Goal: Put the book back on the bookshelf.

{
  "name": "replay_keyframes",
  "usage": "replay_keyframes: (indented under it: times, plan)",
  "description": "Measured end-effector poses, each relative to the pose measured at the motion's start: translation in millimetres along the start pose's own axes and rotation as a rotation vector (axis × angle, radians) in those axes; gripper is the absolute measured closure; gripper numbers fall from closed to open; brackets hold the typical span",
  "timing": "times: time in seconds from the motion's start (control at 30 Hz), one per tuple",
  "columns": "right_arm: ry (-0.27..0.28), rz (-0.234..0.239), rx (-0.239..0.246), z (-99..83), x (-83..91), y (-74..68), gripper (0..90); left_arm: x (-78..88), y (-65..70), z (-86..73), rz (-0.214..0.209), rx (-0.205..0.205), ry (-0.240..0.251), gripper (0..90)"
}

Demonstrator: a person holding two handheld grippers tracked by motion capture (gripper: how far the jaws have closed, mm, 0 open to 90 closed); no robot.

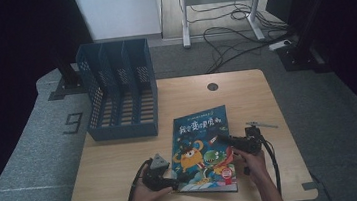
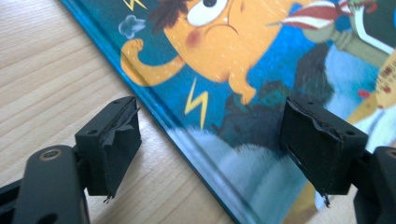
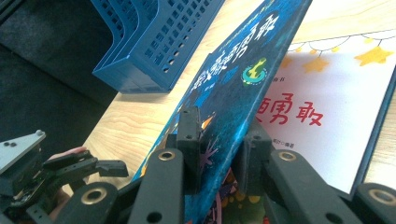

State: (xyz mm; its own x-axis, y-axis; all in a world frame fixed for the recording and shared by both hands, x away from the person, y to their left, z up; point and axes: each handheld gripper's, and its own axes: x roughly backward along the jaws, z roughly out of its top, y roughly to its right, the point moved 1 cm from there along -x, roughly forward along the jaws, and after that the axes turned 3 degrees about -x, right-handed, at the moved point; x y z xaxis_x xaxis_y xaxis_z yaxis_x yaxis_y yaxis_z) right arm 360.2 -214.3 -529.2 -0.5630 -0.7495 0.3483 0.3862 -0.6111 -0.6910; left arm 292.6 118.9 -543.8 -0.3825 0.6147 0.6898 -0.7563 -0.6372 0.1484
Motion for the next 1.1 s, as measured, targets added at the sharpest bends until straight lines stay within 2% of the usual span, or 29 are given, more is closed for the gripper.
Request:
replay_keyframes:
  times: [0.23, 0.53, 0.67, 1.0, 1.1]
  plan:
    - [0.02, -0.022, -0.012, 3.4, 7.6, 5.0, 73.6, -1.8, 8.6, 0.5, -0.017, -0.029, -0.026, 19.9]
    - [0.044, -0.044, -0.025, 7.1, 15.9, 11.6, 73.9, -3.9, 14.8, -0.1, -0.012, -0.048, -0.048, 19.3]
    - [0.045, -0.047, -0.027, 7.6, 17.3, 12.7, 73.9, -3.8, 16.3, 0.0, -0.005, -0.056, -0.052, 19.5]
    - [0.045, -0.047, -0.024, 7.7, 16.9, 13.4, 73.6, -3.1, 21.6, 1.1, -0.019, -0.065, -0.071, 19.5]
    - [0.045, -0.046, -0.028, 7.8, 16.8, 14.0, 73.5, -5.0, 23.0, -0.4, -0.029, -0.074, -0.097, 18.8]
